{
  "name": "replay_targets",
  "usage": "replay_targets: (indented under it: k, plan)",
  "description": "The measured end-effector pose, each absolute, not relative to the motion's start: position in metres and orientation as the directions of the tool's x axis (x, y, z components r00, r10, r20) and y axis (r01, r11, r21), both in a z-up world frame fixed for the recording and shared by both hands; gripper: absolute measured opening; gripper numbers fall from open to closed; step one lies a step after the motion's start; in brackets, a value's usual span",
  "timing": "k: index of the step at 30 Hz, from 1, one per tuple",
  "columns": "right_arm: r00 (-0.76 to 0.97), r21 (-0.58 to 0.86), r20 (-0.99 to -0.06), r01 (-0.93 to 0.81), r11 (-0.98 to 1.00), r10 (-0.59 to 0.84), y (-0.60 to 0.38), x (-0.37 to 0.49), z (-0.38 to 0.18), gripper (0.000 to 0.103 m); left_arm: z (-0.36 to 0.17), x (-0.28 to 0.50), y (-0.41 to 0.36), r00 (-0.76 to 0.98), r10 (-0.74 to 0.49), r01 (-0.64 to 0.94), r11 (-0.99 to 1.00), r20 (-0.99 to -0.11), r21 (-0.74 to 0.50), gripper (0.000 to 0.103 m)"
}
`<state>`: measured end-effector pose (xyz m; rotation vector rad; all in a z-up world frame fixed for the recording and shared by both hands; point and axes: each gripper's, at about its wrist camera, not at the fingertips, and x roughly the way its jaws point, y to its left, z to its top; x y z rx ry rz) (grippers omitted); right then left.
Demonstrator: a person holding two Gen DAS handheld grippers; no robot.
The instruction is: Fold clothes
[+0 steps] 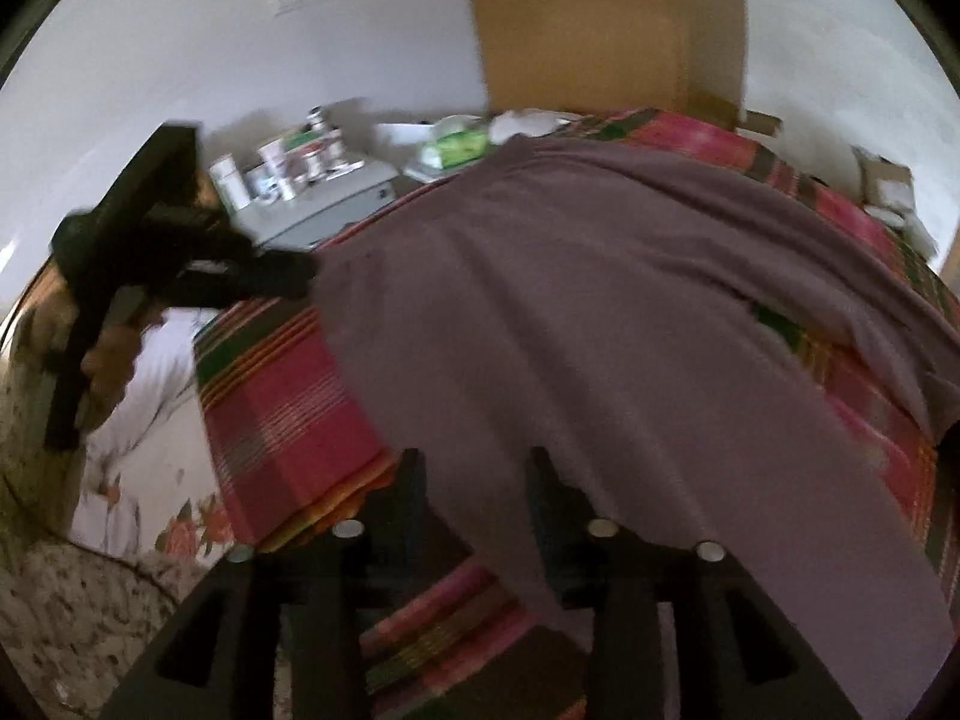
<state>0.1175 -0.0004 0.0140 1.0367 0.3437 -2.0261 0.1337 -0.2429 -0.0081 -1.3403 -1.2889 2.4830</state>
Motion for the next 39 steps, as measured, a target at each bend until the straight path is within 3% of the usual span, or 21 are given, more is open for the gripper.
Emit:
replay_targets:
  k: [12, 14, 16, 18, 28, 36, 37, 39]
  plan:
    - [-0.354, -0.018, -0.807, 0.815, -0.579, -0.473, -0.028, 0.131, -0.011, 0.049, -0.026, 0.122, -0.247, -0.641, 0.403, 0.418, -0.531, -0.654, -0.737, 0.028]
    - [-0.375, -0.033, -0.799, 0.808, -0.588, -0.47, -0.029, 0.13, -0.011, 0.043, -0.027, 0.121, -0.248, -0.652, 0.41, 0.417, -0.509, -0.638, -0.753, 0.028]
    - [-0.399, -0.042, -0.789, 0.794, -0.607, -0.467, -0.031, 0.128, -0.011, 0.013, -0.027, 0.121, -0.248, -0.675, 0.414, 0.403, -0.487, -0.611, -0.775, 0.024]
    - [-0.418, -0.043, -0.78, 0.778, -0.627, -0.465, -0.033, 0.126, -0.007, 0.004, -0.023, 0.121, -0.247, -0.694, 0.403, 0.381, -0.497, -0.596, -0.78, 0.007]
    - [-0.444, -0.038, -0.698, 0.806, -0.59, -0.562, -0.058, 0.144, 0.024, 0.002, 0.007, 0.139, -0.267, -0.784, 0.294, 0.337, -0.538, -0.546, -0.773, 0.001]
    - [-0.365, 0.054, -0.728, 0.813, -0.579, -0.58, -0.058, 0.147, 0.006, 0.002, -0.018, 0.149, -0.277, -0.73, 0.307, 0.405, -0.525, -0.61, -0.749, 0.001]
    - [-0.372, 0.047, -0.717, 0.818, -0.573, -0.59, -0.058, 0.149, 0.01, 0.002, -0.017, 0.149, -0.273, -0.727, 0.315, 0.399, -0.53, -0.61, -0.748, 0.002]
    - [-0.356, 0.066, -0.702, 0.83, -0.554, -0.617, -0.058, 0.153, 0.016, 0.002, -0.014, 0.146, -0.268, -0.729, 0.33, 0.374, -0.543, -0.6, -0.752, 0.015]
